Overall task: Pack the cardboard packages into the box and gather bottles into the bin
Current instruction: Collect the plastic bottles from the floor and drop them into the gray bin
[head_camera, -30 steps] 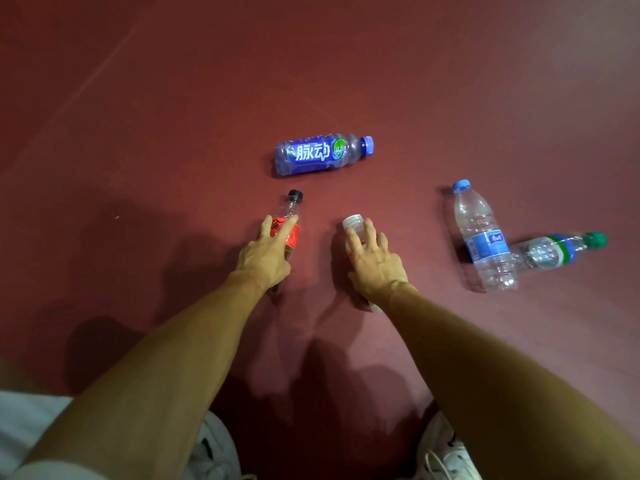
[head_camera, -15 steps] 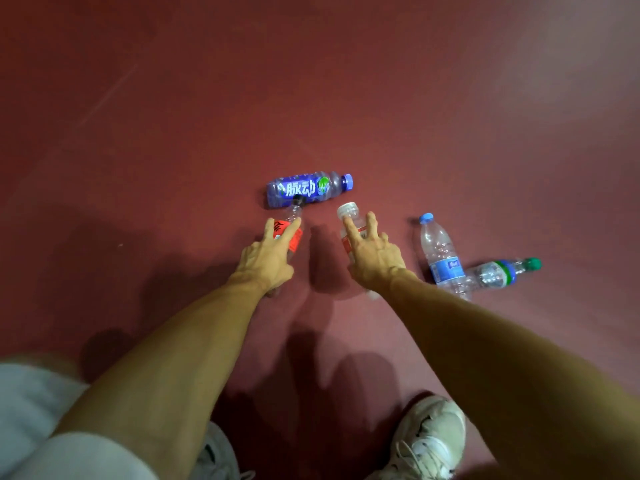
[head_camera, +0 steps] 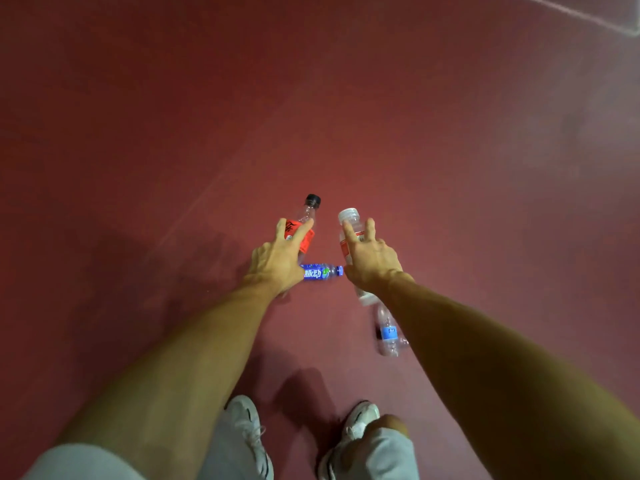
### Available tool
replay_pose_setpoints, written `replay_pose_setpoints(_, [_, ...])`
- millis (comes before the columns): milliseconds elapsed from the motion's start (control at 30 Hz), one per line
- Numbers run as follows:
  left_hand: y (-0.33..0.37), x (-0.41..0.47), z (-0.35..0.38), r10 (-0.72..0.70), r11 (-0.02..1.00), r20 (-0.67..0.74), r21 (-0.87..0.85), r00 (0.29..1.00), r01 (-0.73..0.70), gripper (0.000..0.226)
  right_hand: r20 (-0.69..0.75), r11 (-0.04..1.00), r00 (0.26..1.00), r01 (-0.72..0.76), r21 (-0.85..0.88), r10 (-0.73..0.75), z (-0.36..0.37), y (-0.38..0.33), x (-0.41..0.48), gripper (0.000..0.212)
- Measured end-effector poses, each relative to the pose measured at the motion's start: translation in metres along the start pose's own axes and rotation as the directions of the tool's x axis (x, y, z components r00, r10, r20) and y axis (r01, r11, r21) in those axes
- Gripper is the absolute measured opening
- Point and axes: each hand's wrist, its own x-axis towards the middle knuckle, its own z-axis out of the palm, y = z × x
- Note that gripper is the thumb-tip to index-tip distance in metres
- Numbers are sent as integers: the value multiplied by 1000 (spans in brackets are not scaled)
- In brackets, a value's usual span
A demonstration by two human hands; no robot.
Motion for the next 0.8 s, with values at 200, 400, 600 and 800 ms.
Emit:
replay_pose_setpoints(200, [7,-73,-139,-170,985,-98,-38,981,167,94,-62,986,985,156,-63,-160,-145,-44,-51,84])
replay_pose_setpoints(400, [-11,-145,-216,-413,910,-253,-159,875,383,95,-112,913,915,364,-185,-388,-224,-101,-83,85])
replay_pose_setpoints(600, [-74,-244,-251,-596,803,-360,-249,718,541,100,-78,749,764,598,-286,-640,-241,-217,-127,83])
replay_pose_setpoints(800, [-170,-393,-261,-774,625,-395,-353,494,696,101,-15,492,514,812,-313,-858,-209,-385,-212,87])
